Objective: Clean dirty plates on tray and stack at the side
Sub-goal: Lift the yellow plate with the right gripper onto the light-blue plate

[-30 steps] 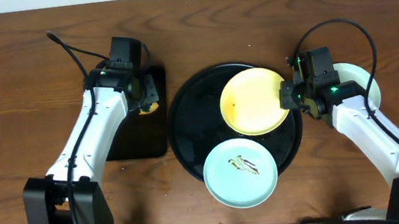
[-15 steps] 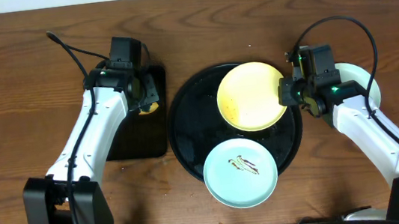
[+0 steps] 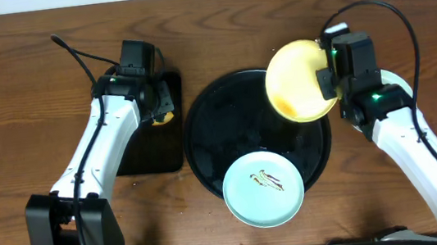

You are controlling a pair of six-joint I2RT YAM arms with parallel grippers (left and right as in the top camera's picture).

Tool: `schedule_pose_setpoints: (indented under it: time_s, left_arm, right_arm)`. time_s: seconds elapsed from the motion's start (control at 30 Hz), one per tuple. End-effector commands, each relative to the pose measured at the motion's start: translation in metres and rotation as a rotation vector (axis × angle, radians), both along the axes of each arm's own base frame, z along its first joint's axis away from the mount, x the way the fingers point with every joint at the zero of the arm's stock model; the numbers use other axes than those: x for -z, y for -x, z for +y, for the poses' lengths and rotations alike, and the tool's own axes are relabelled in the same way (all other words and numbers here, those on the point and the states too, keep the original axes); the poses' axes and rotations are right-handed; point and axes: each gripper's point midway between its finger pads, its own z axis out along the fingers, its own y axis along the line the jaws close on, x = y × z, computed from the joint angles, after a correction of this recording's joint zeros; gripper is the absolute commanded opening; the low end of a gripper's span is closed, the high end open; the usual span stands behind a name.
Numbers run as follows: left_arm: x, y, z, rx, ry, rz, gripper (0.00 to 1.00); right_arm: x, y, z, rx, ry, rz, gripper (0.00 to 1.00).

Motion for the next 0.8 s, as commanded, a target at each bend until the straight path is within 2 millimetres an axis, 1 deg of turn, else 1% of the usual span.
schedule_pose_setpoints:
  time_s: [0.0, 0.13, 0.3, 0.43, 0.53, 0.77]
  left_arm:
    - [0.000, 0.001, 0.003, 0.000, -0.011, 0.001, 0.08]
    - [0.000, 0.001, 0.003, 0.000, -0.011, 0.001, 0.08]
    - [0.000, 0.001, 0.003, 0.000, -0.011, 0.001, 0.08]
    - [0.000, 0.001, 0.003, 0.000, -0.011, 0.001, 0.08]
    - [0.000, 0.001, 0.003, 0.000, -0.011, 0.001, 0.08]
    - [0.000, 0.001, 0.003, 0.000, -0.011, 0.001, 0.08]
  right_arm:
    - [-0.030, -0.001, 0.004, -0.043, 0.216, -0.067, 0.01]
    - [-0.047, 0.001, 0.027, -0.105, 0.383, -0.120, 0.01]
    - [-0.078, 0.005, 0.050, -0.141, 0.602, -0.204, 0.01]
    - [-0.092, 0.008, 0.074, -0.205, 0.663, -0.260, 0.01]
    - [-0.098, 0.010, 0.081, -0.205, 0.685, -0.280, 0.01]
    - [-0.100, 0.011, 0.080, -0.205, 0.707, -0.279, 0.01]
